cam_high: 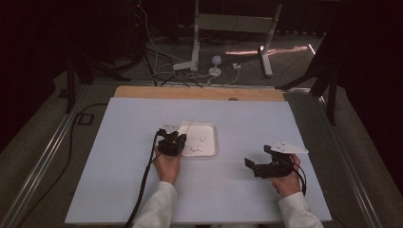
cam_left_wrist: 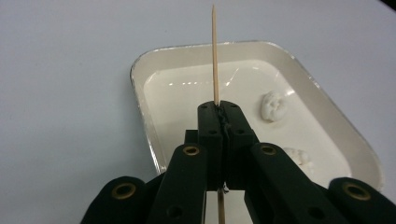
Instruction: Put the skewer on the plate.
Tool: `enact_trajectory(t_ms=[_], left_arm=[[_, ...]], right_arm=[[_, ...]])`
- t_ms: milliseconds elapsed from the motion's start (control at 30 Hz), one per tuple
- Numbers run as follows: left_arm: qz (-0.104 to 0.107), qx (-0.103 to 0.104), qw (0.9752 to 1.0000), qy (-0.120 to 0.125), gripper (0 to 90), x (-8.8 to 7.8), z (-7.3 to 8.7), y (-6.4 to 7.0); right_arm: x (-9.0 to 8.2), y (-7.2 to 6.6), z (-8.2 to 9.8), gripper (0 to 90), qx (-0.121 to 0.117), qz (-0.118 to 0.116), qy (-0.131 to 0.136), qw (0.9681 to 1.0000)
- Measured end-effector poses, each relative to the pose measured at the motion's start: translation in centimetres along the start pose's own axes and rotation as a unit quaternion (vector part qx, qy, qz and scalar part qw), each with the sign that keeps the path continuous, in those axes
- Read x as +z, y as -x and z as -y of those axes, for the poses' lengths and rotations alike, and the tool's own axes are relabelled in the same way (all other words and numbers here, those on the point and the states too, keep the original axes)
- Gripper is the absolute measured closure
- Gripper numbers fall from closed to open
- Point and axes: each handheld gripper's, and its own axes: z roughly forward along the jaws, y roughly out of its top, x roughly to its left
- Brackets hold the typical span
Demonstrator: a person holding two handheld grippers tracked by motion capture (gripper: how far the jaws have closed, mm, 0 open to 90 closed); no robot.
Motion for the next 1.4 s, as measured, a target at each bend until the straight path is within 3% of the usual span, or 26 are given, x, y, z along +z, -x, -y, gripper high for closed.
enact_trajectory(t_ms=[167, 233, 267, 333, 467, 700, 1200, 1400], left_arm=[[-0.005, -0.005, 0.9999, -0.014, 88.8, 0.5, 0.3, 0.1], [0.001, -0.017, 0.9997, -0.02, 88.5, 0.6, 0.4, 0.0], [0.007, -0.021, 0.9995, -0.022, 85.4, 0.7, 0.4, 0.0], [0.039, -0.032, 0.9984, -0.026, 72.9, 0.8, 0.4, -0.1], [0.046, -0.03, 0.9984, -0.013, 54.0, 0.6, 0.3, -0.1], [0.059, -0.03, 0.9978, 0.006, 33.7, -0.3, -0.1, -0.5], [0.09, 0.007, 0.9954, 0.033, 9.5, -3.8, -1.0, -1.7], [0.097, 0.039, 0.9937, 0.039, 1.3, -5.8, -1.1, -2.4]], right_arm=[[0.0, 0.1, 0.0, 0.0, 0.0, 0.0, 0.0, 1.0], [0.0, 0.1, 0.0, 0.0, 0.0, -0.001, 0.0, 1.0], [0.0, 0.1, 0.0, 0.0, 0.0, -0.001, -0.001, 1.0], [0.0, 0.1, 0.1, 0.0, 0.0, -0.001, -0.002, 1.0], [0.1, 0.0, 0.1, 0.0, 0.0, -0.001, -0.002, 1.0], [0.1, 0.0, 0.1, 0.0, 0.0, -0.001, -0.001, 1.0], [0.2, -0.2, 0.2, 0.0, -0.003, -0.001, 0.003, 1.0], [0.0, -0.4, 0.2, 0.0, -0.004, -0.003, 0.009, 0.9999]])
